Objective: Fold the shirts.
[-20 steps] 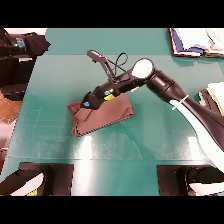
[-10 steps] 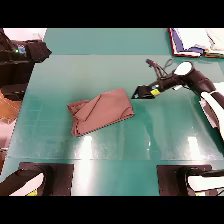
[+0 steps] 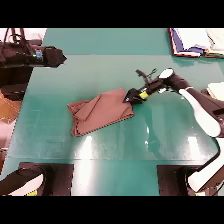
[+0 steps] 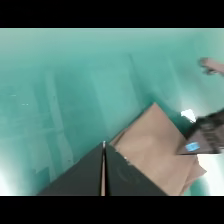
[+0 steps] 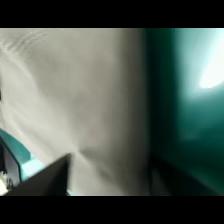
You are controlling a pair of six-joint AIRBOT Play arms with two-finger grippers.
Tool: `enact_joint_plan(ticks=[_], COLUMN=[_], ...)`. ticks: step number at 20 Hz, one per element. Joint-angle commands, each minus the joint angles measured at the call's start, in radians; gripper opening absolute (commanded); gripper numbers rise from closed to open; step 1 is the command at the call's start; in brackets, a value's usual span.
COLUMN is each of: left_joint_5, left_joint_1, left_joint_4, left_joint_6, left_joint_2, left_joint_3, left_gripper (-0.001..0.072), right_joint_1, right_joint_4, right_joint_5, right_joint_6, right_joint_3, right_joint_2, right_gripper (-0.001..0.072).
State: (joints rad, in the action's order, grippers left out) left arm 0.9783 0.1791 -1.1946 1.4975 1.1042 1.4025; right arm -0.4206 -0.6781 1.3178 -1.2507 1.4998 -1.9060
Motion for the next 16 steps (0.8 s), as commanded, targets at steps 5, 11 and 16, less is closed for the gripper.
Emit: enact_joint_plan(ticks=[5, 11, 16], left_joint_5=[-0.037, -0.089, -0.106], left_joint_1=[0.149, 0.266, 0.266], left_joint_4=[0.001, -0.001, 0.006], left_joint_6=[-0.010, -0.013, -0.009], left_joint_2=[0.005, 0.005, 0.005], left_joint_3=[0.000, 0.000, 0.000], left_gripper=[0.0021, 0.0021, 0.0022], right_joint_1=[-0.034, 0.303, 0.664], right_joint_4=[0.020, -0.220, -0.352], right_joint_5=[0.044, 0.048, 0.032], right_joint_6=[0.003, -0.142, -0.164], right_joint_3=[0.251, 0.328, 0.328], right_joint_2=[-0.072, 0.158, 0.327], right_gripper=[0.0016, 0.0016, 0.0017])
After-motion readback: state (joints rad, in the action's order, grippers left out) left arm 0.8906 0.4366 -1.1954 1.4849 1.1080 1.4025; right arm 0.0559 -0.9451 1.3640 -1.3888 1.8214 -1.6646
